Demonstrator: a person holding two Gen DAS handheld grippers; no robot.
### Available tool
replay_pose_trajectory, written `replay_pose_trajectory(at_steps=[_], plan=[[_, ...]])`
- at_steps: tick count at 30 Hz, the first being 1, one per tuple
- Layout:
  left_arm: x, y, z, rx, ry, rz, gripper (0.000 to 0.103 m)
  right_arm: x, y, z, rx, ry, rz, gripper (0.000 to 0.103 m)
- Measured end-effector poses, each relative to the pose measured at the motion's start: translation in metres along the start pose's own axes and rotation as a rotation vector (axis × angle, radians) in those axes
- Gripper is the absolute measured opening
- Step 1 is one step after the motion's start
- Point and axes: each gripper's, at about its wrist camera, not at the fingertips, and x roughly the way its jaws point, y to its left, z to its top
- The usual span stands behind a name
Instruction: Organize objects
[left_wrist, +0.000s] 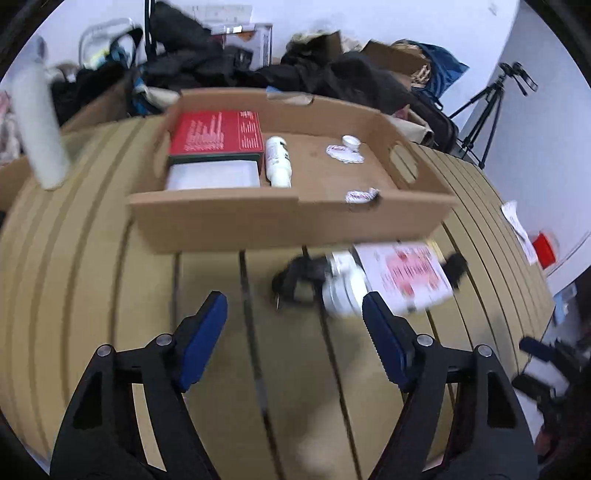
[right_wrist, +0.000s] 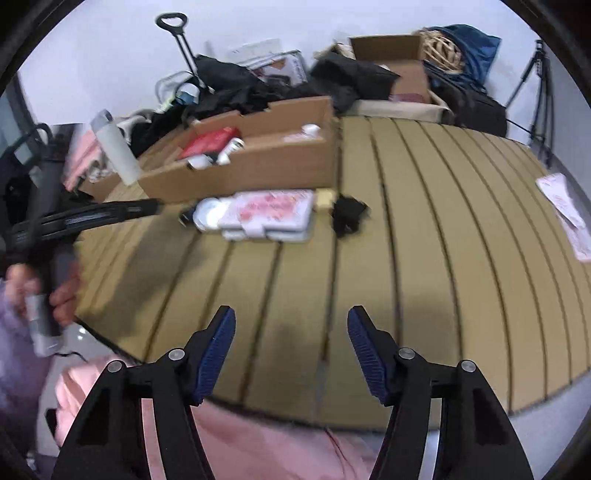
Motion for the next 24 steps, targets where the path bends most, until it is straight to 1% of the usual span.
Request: replay_pose_trajectory(at_steps=[1,3,5,8,10,12,13,14,16,18,20,23,24], plan=[[0.011,0.001,0.006,0.001,0.014,0.004,0.069,0.003,0.003,0.005,-0.016,-0.017,0.007,0.067],[0.031,-0.001,0.012,0.03,0.04,0.037,0.055,0.017,0.004,0.017,-0.039,-0.027,-0.032,0.067],[0.048,-0.001,0.013,0.048,0.079,0.058,0.043,0.032,-0.005,0.03,-0.019,-0.024,-0.059,0.067],[0.051,0.009,0.011,0.001,0.059,0.011,0.042,0.05,-0.025,0.046,0.032,-0.037,-0.075,0.067],[0.049,0.008,0.009,0.003,0.059,0.015,0.041,0.067,-0.034,0.053,0.029,-0.026,-0.119,0.067],[0.05,0.005,0.008,0.028,0.063,0.026,0.039,0.085,-0.04,0.061,0.023,-0.002,-0.148,0.063],[0.049,0.001,0.006,0.061,0.073,0.058,0.028,0.093,-0.043,0.064,0.032,0.004,-0.154,0.06],[0.048,-0.004,0.004,0.103,0.072,0.077,0.017,0.101,-0.047,0.068,0.048,0.018,-0.156,0.053],[0.044,-0.008,0.0,0.103,0.083,0.078,0.017,0.11,-0.049,0.072,0.061,0.034,-0.161,0.044],[0.041,-0.005,-0.003,0.089,0.085,0.079,0.016,0.114,-0.046,0.071,0.048,0.028,-0.179,0.042],[0.035,0.001,-0.005,0.063,0.077,0.068,0.016,0.117,-0.045,0.068,0.061,0.032,-0.169,0.036],[0.015,0.006,-0.004,0.033,0.038,0.067,0.016,0.11,-0.04,0.065,0.063,0.03,-0.172,0.035],[0.003,0.008,-0.005,0.025,0.02,0.079,0.016,0.108,-0.041,0.066,0.064,0.026,-0.171,0.035]])
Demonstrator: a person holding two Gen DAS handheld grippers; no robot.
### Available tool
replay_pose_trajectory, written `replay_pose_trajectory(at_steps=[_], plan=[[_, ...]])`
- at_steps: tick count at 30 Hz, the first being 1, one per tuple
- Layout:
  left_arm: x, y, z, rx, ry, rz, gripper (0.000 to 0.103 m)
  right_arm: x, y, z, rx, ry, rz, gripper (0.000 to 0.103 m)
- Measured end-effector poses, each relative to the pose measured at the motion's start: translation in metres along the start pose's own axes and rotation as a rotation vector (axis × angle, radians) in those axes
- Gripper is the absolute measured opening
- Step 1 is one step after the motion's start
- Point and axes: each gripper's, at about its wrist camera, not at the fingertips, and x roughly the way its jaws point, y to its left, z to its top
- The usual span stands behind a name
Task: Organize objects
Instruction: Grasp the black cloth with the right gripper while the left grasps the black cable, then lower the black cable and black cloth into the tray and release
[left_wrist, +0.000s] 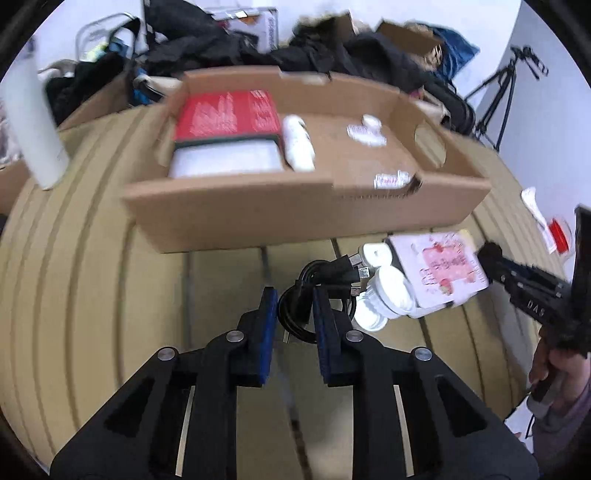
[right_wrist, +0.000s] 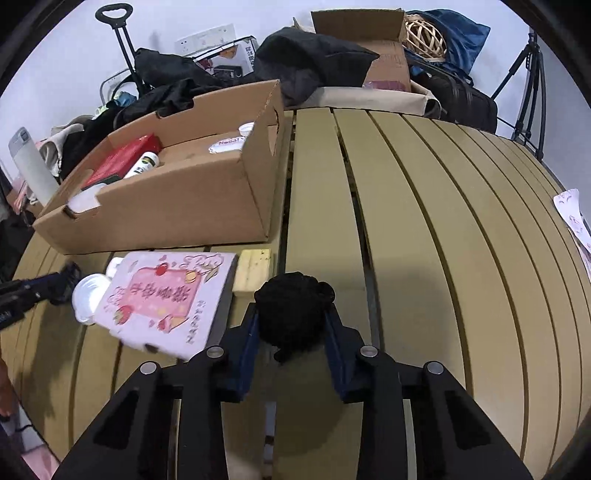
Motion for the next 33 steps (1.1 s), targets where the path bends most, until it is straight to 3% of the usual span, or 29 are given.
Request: replay_pose_trajectory(at_steps=[4,8,13,19,23,25,27,33], plan=[[-0.069,0.017,-0.017,-0.073,-0.095,0.036,0.016,-0.052,-0.005,-0.015,-0.022,-0.06,-0.006,0.035],[-0.138,0.027,-0.066,-0.165,-0.145,0.037,0.016,-0.118,-0.005,-0.063,-0.047,-0.07,0.034,0.035],[-0.168,0.016,-0.111,-0.186,-0.112,0.014,0.016,-0.161,0.015,-0.114,-0.116,-0.055,0.046,0.035],[-0.184,0.003,-0.107,-0.168,-0.161,-0.036,0.016,-0.18,0.041,-0.118,-0.184,-0.101,0.074,0.035],[-0.187,-0.005,-0.079,-0.131,-0.205,-0.115,0.016,-0.184,0.045,-0.101,-0.181,-0.125,0.129,0.035],[-0.181,-0.009,-0.05,-0.093,-0.215,-0.123,0.016,-0.182,0.046,-0.082,-0.19,-0.142,0.146,0.035],[-0.168,-0.014,-0.015,-0.065,-0.211,-0.104,0.016,-0.177,0.046,-0.048,-0.207,-0.174,0.167,0.035],[-0.079,-0.019,0.108,-0.097,-0.074,-0.214,0.016,-0.118,0.047,0.067,-0.181,-0.151,0.25,0.035]])
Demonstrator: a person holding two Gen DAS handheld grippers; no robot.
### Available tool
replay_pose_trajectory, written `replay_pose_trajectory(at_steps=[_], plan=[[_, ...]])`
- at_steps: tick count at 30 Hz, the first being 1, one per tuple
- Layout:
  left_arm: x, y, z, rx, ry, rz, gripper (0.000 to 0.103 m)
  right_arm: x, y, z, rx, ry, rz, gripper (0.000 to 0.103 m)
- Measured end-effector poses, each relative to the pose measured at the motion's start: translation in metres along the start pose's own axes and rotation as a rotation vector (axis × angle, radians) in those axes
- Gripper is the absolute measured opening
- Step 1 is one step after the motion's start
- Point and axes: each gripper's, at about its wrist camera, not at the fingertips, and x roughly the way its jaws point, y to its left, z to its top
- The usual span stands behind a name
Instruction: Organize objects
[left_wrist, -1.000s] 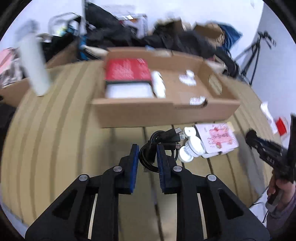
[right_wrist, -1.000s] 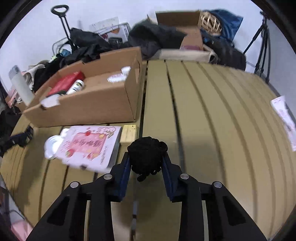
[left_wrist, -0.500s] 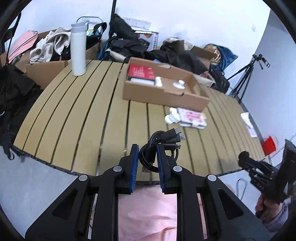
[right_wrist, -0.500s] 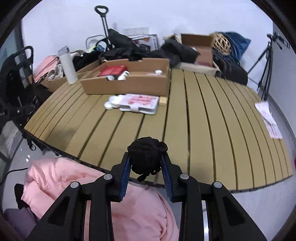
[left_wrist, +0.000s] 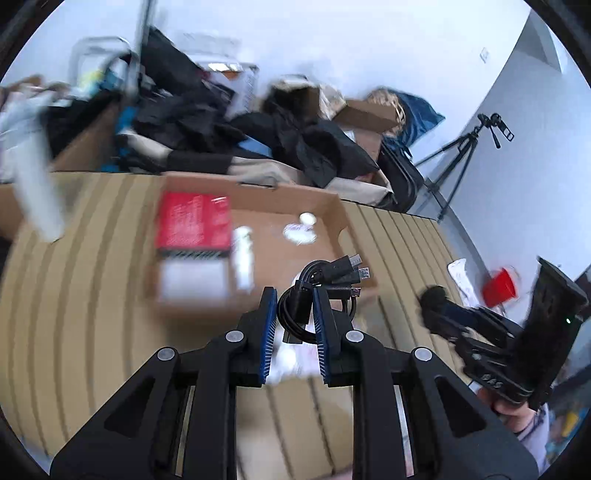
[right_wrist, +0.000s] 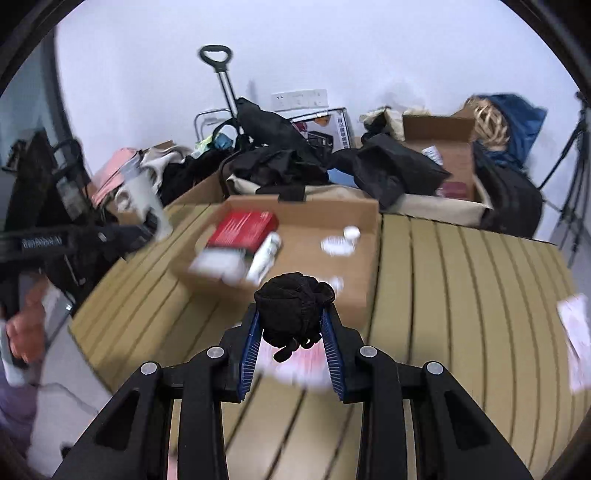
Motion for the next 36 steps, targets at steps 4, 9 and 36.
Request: replay_pose_trajectory(at_steps=[4,9,36], plan=[[0.085,0.011,0.053,-0.044,0.078,0.082,0.016,0.088,-0.02,0.064,-0.019,0.069,-0.039,0.035],[0.161,0.031,0.083,-0.079,0.148,0.132,0.016,0.197,-0.016,0.093,-0.17,0.169,-0.14,0.035],[-0.074,0.039,0.027,0.147,-0.059,0.34,0.088,-0.017,-0.05,0.086,-0.091,0.054,-0.21,0.093]])
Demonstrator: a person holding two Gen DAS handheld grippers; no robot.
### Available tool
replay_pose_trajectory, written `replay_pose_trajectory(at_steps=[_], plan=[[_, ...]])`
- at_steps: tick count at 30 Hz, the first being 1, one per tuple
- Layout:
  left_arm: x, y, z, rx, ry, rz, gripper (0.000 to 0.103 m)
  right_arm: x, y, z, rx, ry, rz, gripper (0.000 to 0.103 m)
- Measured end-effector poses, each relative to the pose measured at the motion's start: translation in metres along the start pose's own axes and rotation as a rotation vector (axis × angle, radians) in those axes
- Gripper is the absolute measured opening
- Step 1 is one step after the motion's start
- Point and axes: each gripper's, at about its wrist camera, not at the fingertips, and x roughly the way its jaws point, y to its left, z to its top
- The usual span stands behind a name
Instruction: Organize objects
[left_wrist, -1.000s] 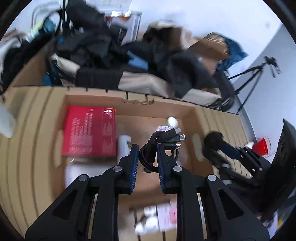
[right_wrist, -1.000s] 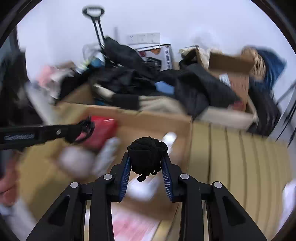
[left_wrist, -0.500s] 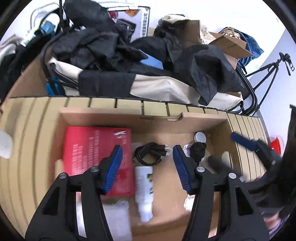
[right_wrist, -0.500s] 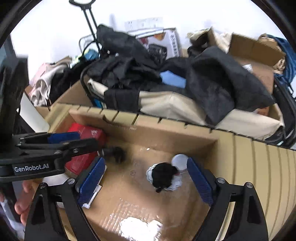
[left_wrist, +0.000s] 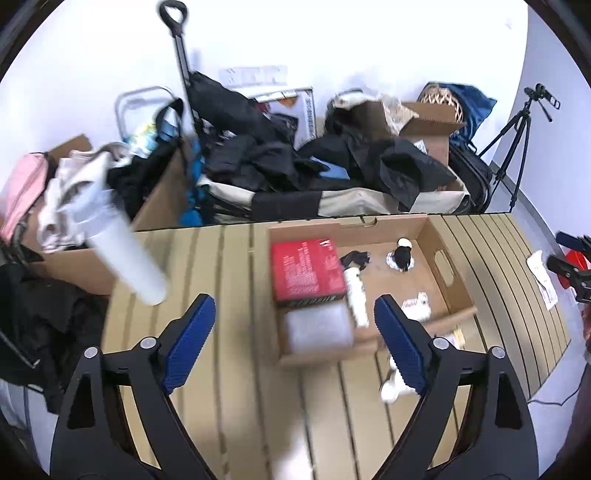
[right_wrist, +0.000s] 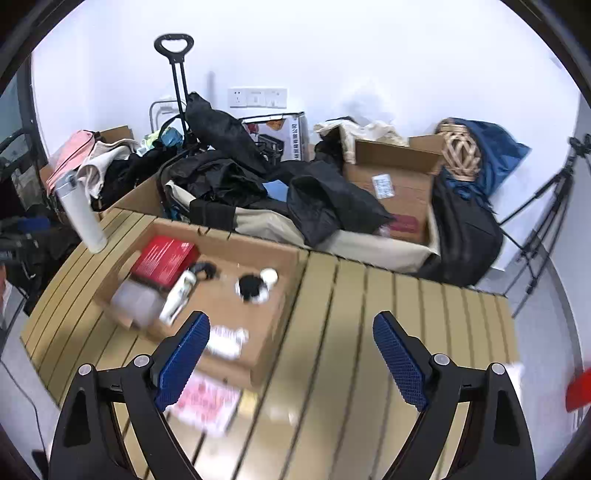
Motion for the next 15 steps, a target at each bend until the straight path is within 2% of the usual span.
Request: replay_pose_trajectory(at_steps=[4,6,8,11,13,15], plan=[[-0.05,0.01,-0.034,-0.015,-0.044,-0.036,0.092,-0.054,0.005,-0.048,0.036,-0.019,0.017,0.093],[-0.069,0.005,-0.054,0.023,-0.057,-0.068,0.098,-0.078,0.016,-0.076,0.047,-0.042,0.045,0.093],[-0.084,-0.005,-0.074,0.096,-0.067,-0.088,0.098,-0.101,0.031,-0.105,0.054,-0.071,0.056,0.093],[-0.106,-0.013,-0.104,0.162,-0.108,-0.067,0.098,-0.122,0.056,-0.139,0.057,-0.086,0.04,0.093],[-0.117,-0.012,-0.126,0.136,-0.115,-0.051,0.1,-0.126,0.066,-0.151,0.068,-0.094,0.045,0.093],[-0.123,-0.011,-0.151,0.095,-0.095,-0.076,0.101,-0.123,0.079,-0.162,0.1,-0.091,0.076,0.093]])
